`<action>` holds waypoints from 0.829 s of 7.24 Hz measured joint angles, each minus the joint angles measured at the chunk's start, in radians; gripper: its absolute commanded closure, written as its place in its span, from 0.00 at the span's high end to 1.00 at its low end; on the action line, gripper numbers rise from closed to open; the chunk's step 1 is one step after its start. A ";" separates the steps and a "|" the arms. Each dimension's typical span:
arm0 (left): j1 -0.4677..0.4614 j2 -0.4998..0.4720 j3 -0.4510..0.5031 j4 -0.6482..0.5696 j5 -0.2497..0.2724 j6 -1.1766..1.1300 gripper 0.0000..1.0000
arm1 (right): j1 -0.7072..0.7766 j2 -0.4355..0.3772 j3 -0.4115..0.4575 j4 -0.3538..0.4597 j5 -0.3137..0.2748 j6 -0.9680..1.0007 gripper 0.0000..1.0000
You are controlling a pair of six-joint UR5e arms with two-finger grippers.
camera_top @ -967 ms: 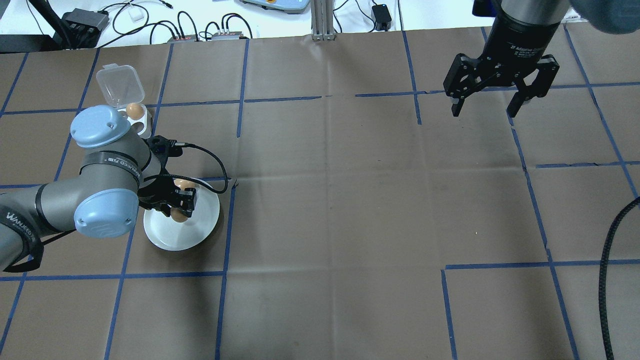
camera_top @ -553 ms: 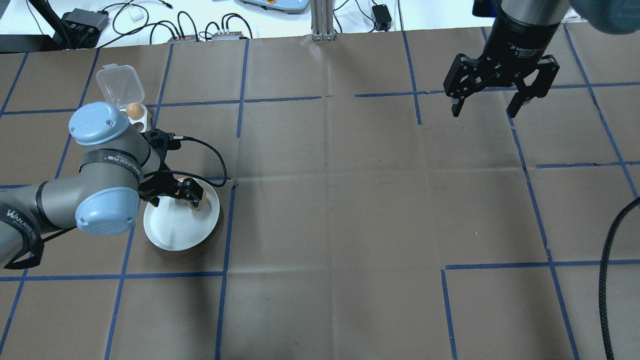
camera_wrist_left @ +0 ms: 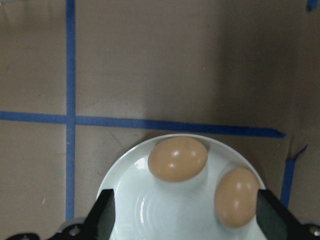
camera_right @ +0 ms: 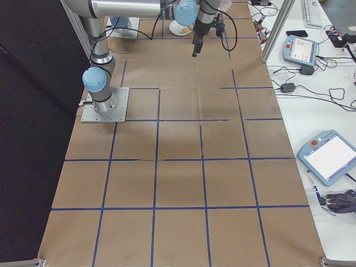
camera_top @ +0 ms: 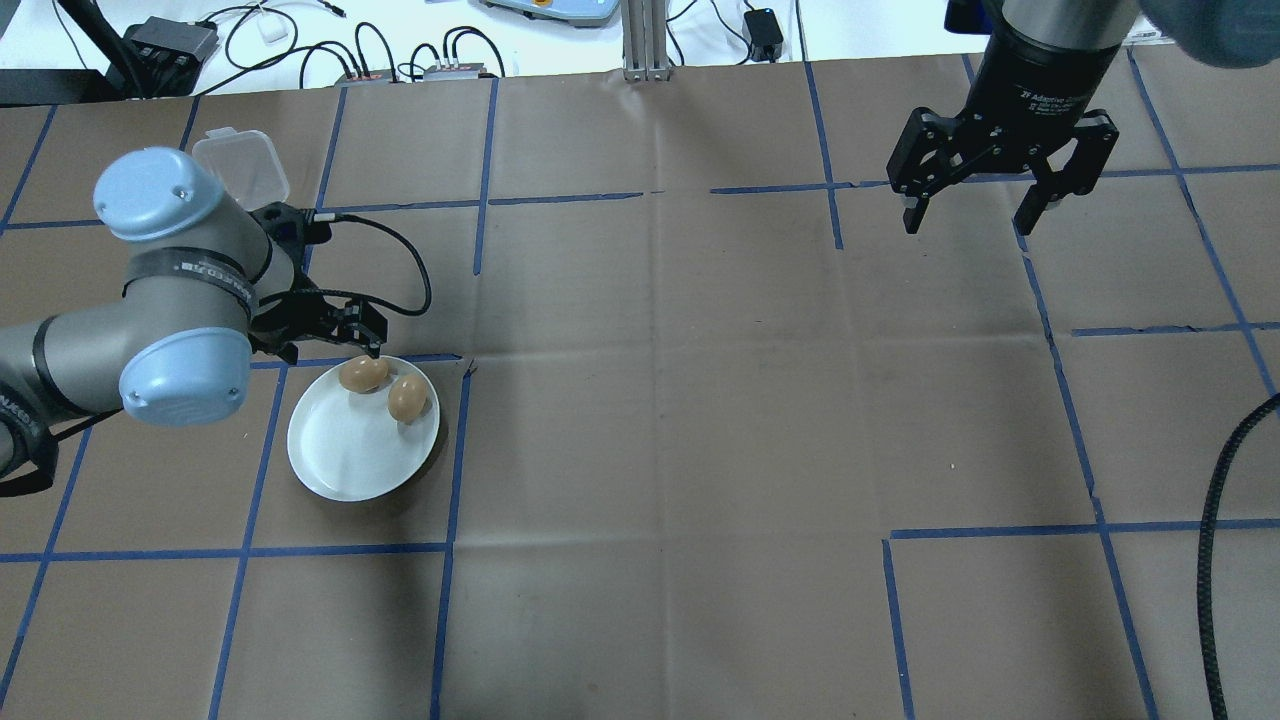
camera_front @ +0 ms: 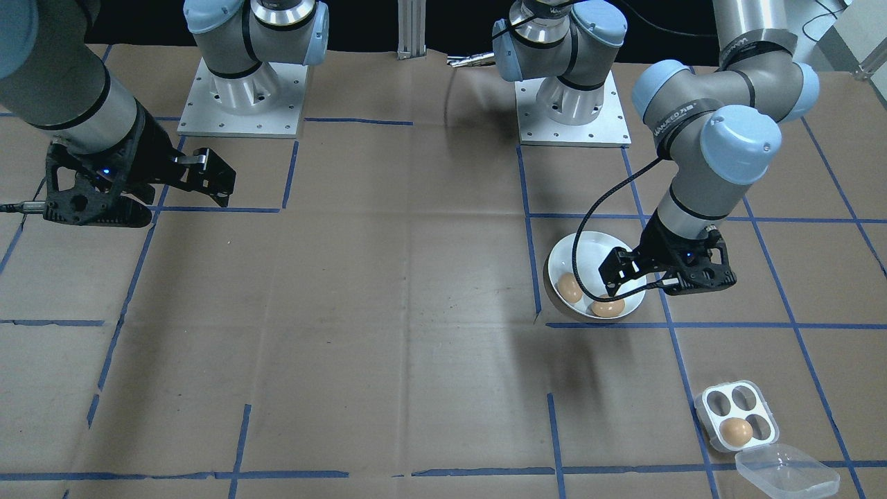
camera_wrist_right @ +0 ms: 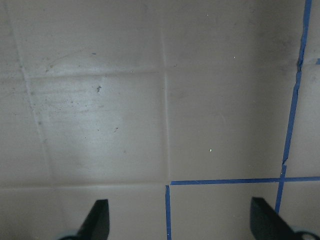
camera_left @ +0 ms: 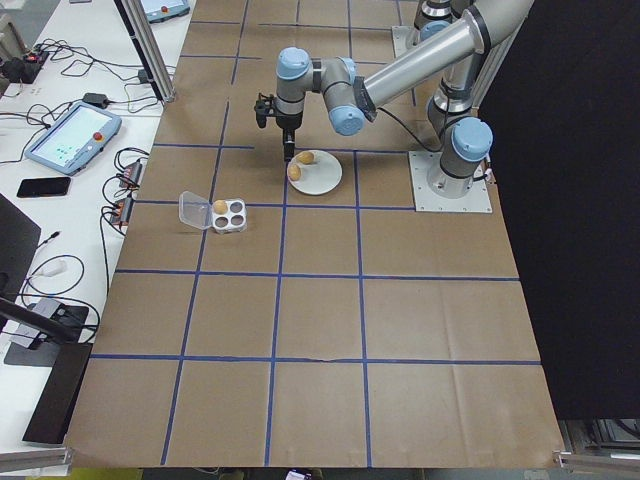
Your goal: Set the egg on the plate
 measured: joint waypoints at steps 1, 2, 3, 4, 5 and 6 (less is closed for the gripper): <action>0.030 -0.034 0.068 -0.028 -0.005 0.002 1.00 | 0.000 0.000 0.000 0.000 0.001 0.000 1.00; 0.077 -0.089 0.144 -0.046 -0.009 0.023 1.00 | 0.000 0.000 0.000 0.000 0.001 0.000 1.00; 0.122 -0.156 0.227 -0.055 -0.010 0.065 1.00 | 0.000 0.000 0.000 0.000 0.001 0.000 1.00; 0.154 -0.231 0.314 -0.059 -0.010 0.109 1.00 | 0.000 0.000 0.000 0.000 0.001 0.000 1.00; 0.172 -0.311 0.398 -0.061 -0.009 0.139 1.00 | 0.000 0.000 0.000 0.000 0.001 0.000 1.00; 0.176 -0.384 0.463 -0.061 -0.010 0.153 1.00 | 0.000 0.000 0.000 0.000 0.001 0.000 1.00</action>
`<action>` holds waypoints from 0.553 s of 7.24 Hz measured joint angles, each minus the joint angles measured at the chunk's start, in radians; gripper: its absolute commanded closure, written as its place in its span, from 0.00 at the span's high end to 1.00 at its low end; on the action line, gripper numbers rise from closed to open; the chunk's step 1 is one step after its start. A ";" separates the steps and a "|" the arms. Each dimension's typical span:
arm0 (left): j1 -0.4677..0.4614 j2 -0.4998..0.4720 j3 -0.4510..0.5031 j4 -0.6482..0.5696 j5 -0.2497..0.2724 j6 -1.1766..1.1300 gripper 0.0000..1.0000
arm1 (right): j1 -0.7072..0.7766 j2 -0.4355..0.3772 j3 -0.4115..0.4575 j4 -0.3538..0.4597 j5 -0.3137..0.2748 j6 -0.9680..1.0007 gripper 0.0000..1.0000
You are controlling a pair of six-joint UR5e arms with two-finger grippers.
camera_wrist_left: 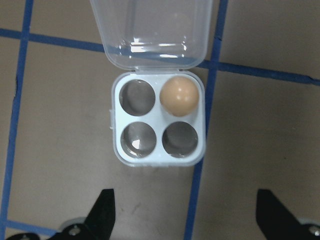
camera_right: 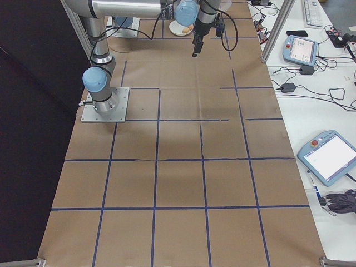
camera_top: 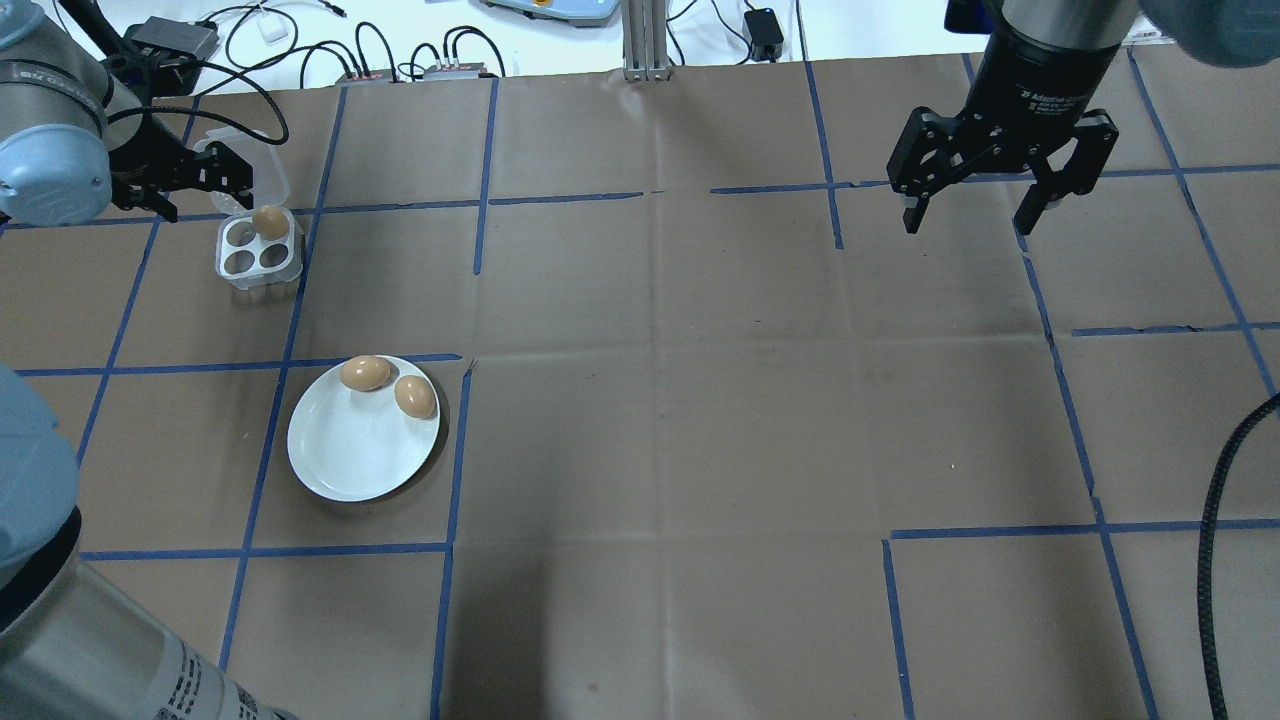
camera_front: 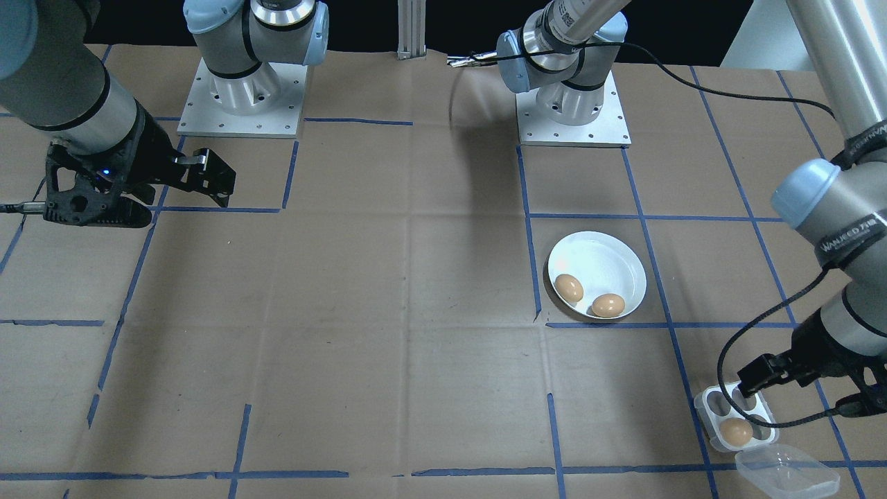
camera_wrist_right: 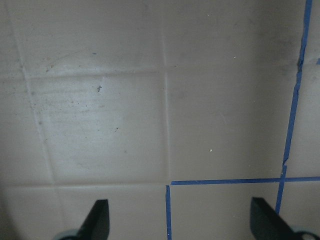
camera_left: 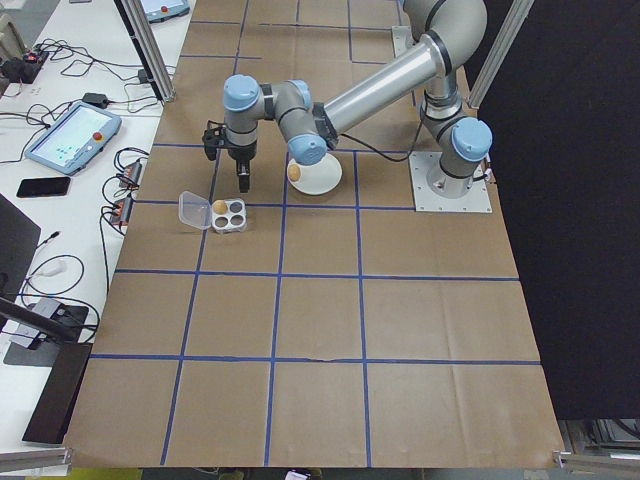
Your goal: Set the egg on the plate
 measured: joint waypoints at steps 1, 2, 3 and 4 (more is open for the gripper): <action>-0.005 -0.048 0.026 0.003 -0.001 0.005 1.00 | 0.000 0.000 0.000 0.000 0.000 0.000 1.00; -0.013 -0.081 0.030 0.008 -0.001 0.006 1.00 | 0.000 0.000 0.000 0.000 0.000 0.000 1.00; -0.020 -0.108 0.029 0.015 0.002 0.007 0.99 | 0.000 -0.001 0.000 0.000 0.000 0.000 1.00; -0.025 -0.126 0.033 0.021 0.006 0.007 0.98 | 0.000 -0.001 0.000 0.000 0.000 0.000 1.00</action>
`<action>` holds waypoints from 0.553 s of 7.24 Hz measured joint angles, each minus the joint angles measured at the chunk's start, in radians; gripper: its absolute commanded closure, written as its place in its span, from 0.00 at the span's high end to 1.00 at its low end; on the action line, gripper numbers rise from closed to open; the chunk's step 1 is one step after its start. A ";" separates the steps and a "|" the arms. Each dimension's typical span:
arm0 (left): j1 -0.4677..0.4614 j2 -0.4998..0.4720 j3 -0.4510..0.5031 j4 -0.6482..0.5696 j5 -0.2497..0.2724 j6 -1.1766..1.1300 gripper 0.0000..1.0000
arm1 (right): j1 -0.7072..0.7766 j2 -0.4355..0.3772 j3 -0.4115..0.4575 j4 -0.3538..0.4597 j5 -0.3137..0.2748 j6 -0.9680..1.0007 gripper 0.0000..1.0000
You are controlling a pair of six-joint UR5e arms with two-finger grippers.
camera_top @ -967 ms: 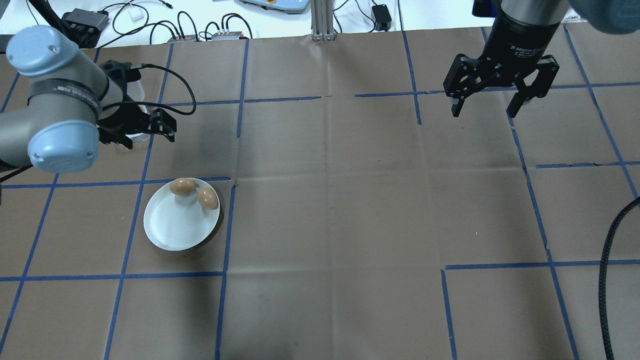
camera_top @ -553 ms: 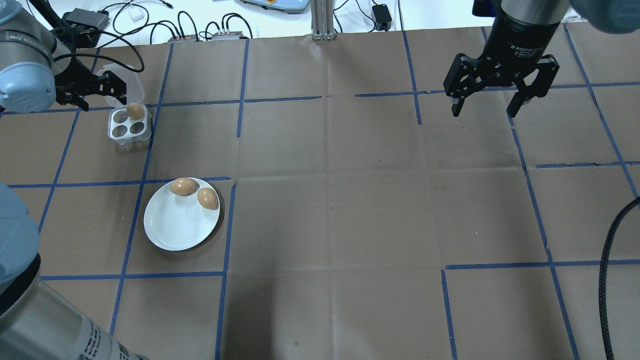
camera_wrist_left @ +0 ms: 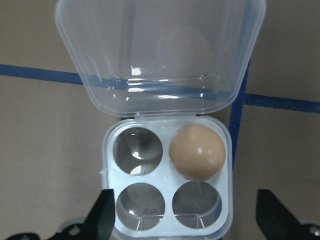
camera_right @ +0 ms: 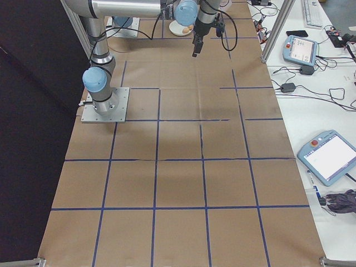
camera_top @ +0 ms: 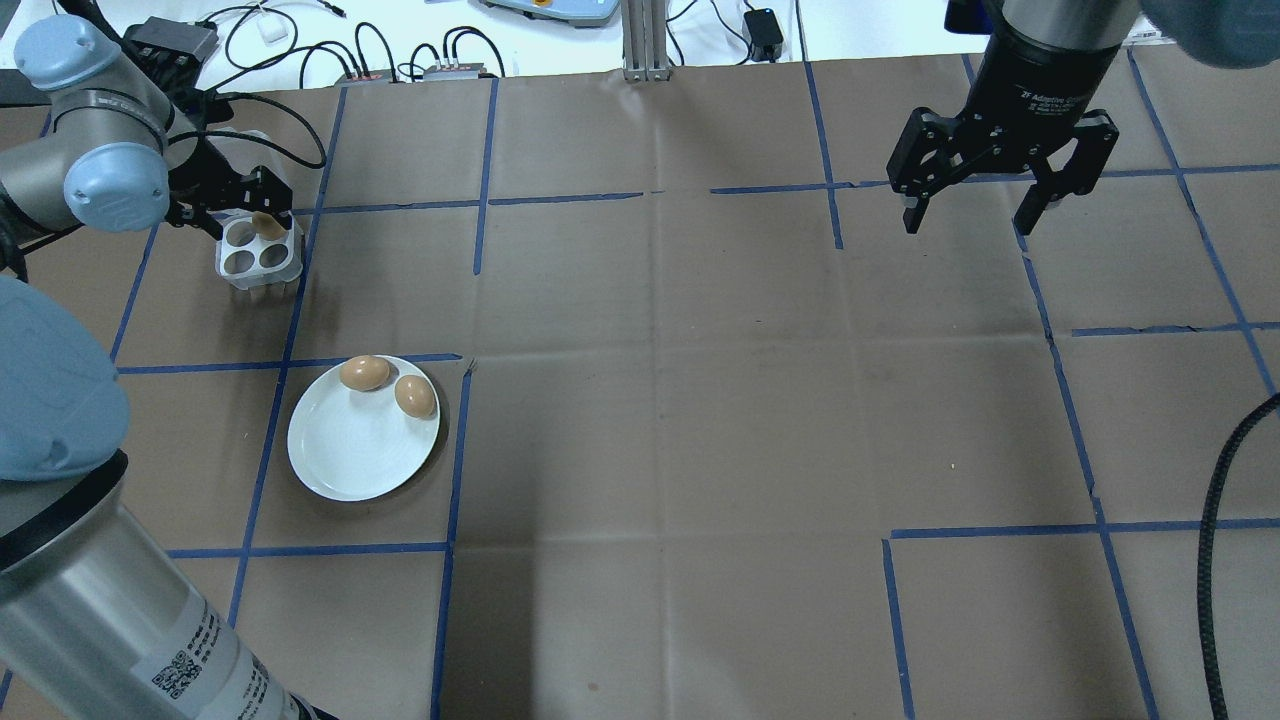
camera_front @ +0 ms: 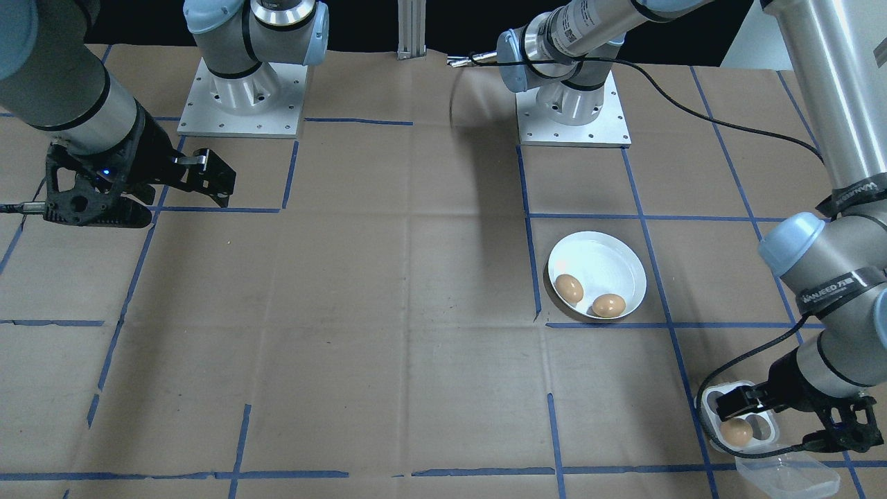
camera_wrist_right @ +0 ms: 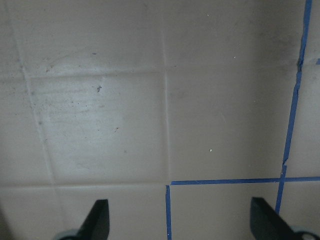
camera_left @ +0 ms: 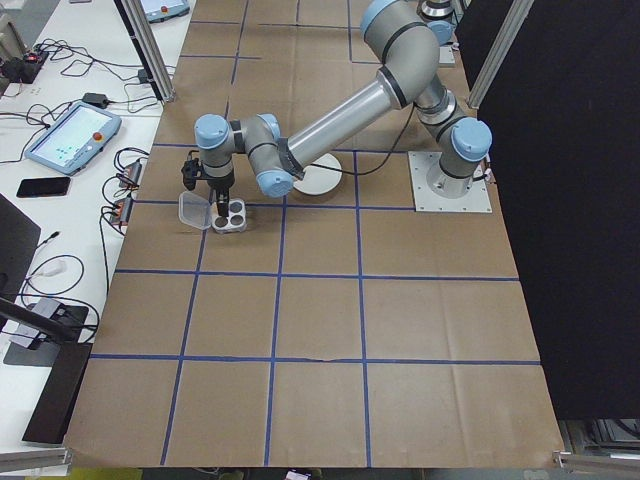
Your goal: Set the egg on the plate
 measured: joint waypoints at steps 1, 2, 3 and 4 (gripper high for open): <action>-0.001 -0.008 0.007 0.008 0.001 0.001 0.96 | 0.000 0.000 0.000 0.000 0.000 0.000 1.00; 0.001 -0.011 0.014 0.022 0.001 0.002 0.94 | 0.000 0.000 0.000 0.000 -0.001 0.000 1.00; 0.004 -0.014 0.020 0.035 0.000 0.003 0.89 | 0.000 0.000 0.000 0.000 -0.001 0.000 1.00; 0.004 -0.019 0.026 0.042 -0.002 0.003 0.77 | 0.000 0.001 0.000 0.000 0.000 0.000 1.00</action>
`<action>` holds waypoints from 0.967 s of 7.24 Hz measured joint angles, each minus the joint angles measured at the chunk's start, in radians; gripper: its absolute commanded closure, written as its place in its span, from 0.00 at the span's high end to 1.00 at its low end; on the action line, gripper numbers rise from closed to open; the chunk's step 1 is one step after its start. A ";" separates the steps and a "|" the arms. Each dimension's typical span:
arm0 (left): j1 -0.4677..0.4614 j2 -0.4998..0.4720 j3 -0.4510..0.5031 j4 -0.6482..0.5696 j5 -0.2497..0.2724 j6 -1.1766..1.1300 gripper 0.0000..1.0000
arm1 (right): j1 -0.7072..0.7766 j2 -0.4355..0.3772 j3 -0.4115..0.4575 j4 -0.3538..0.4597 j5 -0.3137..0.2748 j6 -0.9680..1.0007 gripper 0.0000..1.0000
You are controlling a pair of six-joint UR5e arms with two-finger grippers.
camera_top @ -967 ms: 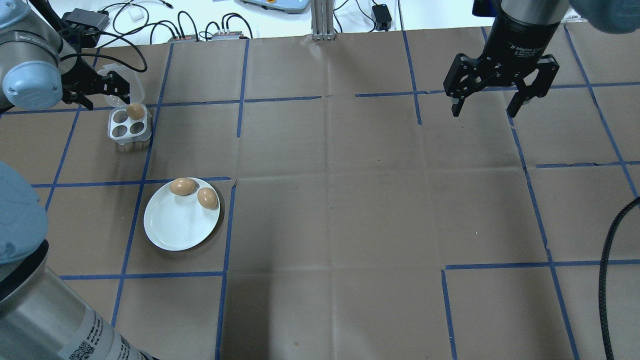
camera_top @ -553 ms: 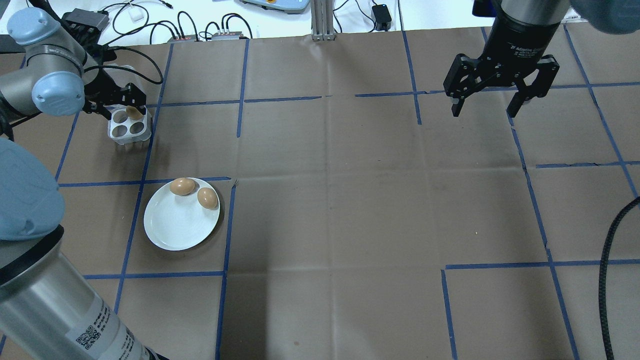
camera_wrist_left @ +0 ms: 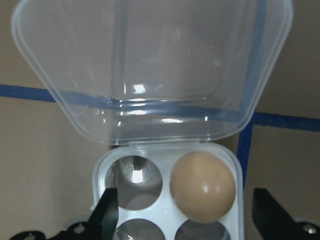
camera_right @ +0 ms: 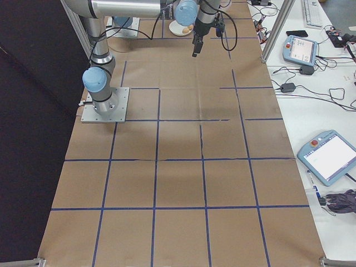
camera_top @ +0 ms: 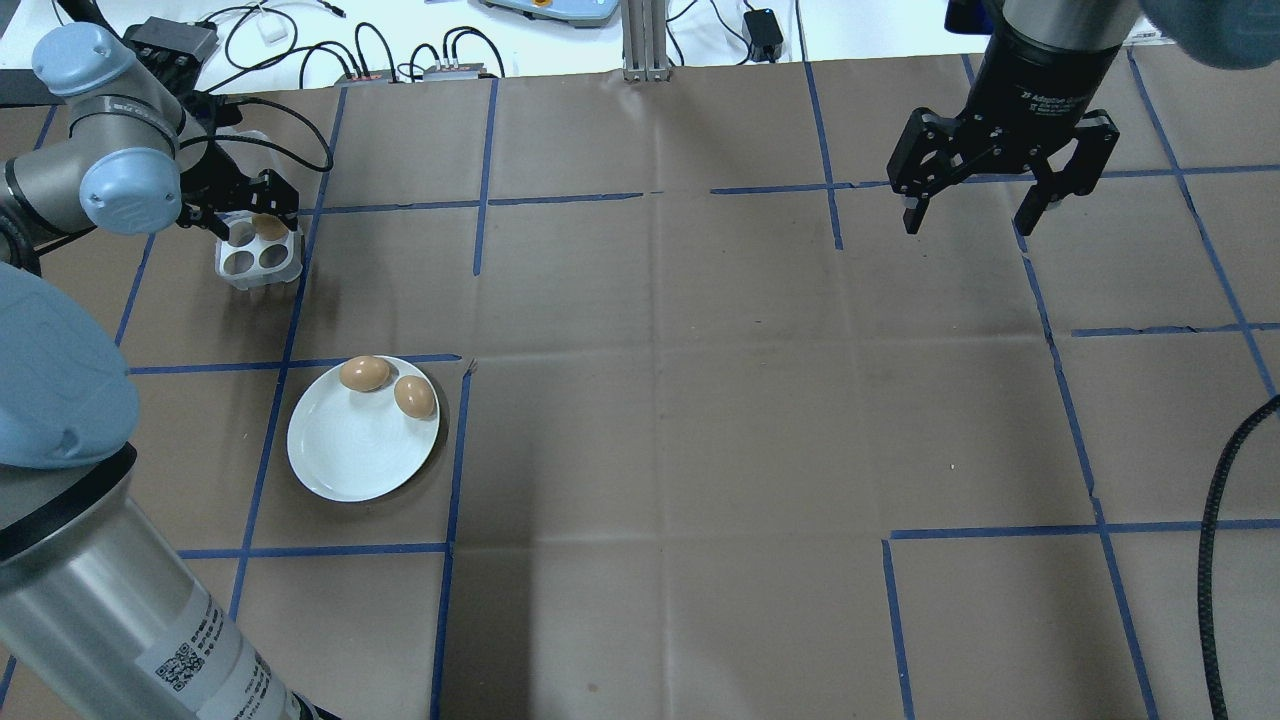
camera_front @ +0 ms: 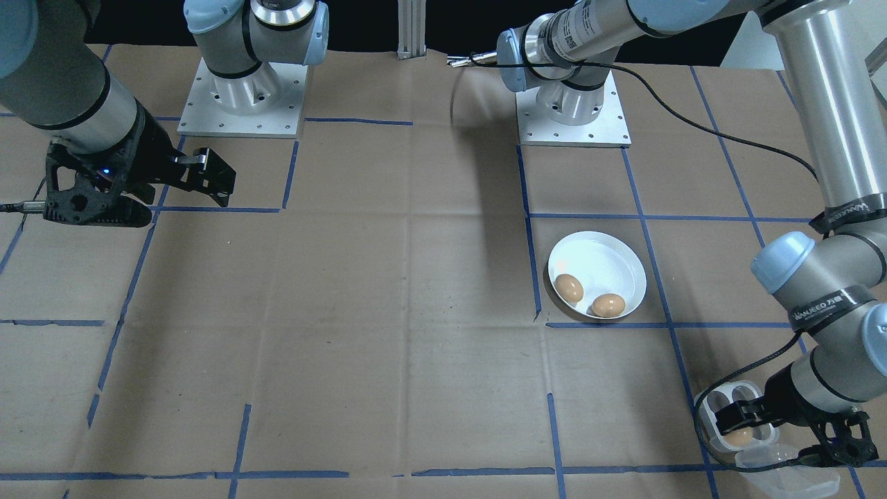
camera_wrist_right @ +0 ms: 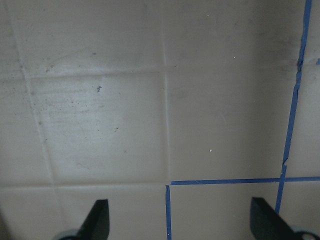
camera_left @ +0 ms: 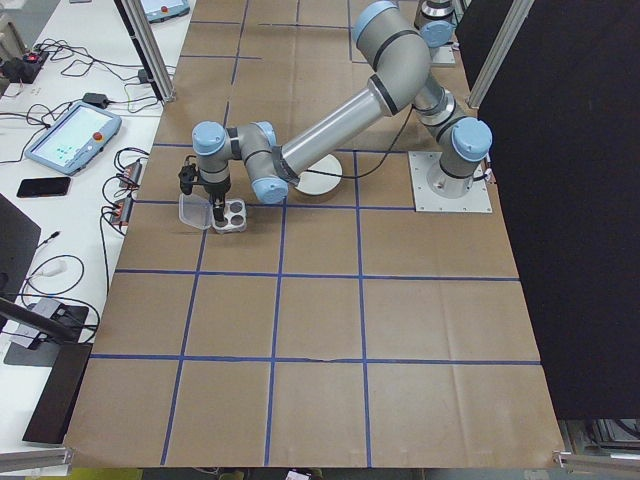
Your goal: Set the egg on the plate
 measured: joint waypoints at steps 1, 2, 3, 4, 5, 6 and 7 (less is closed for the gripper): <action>0.000 -0.005 0.003 0.003 -0.002 -0.001 0.64 | 0.000 0.000 0.000 0.000 0.000 0.000 1.00; -0.002 -0.006 0.003 0.003 -0.003 -0.002 0.50 | 0.000 0.000 0.000 0.000 0.000 0.000 1.00; -0.004 -0.006 0.004 0.003 -0.005 -0.003 0.33 | 0.000 0.000 0.000 0.000 0.000 0.000 1.00; -0.005 -0.005 0.004 0.003 -0.006 -0.004 0.18 | 0.000 0.000 0.000 0.000 0.000 0.000 1.00; -0.006 -0.002 0.003 0.002 -0.005 -0.004 0.11 | 0.000 0.000 0.000 0.000 0.000 0.000 1.00; -0.006 0.004 0.003 0.000 -0.004 -0.004 0.10 | 0.000 0.000 0.000 0.000 0.000 0.000 1.00; -0.006 0.016 0.003 -0.005 -0.002 -0.003 0.10 | 0.000 0.000 0.000 0.000 0.000 0.000 1.00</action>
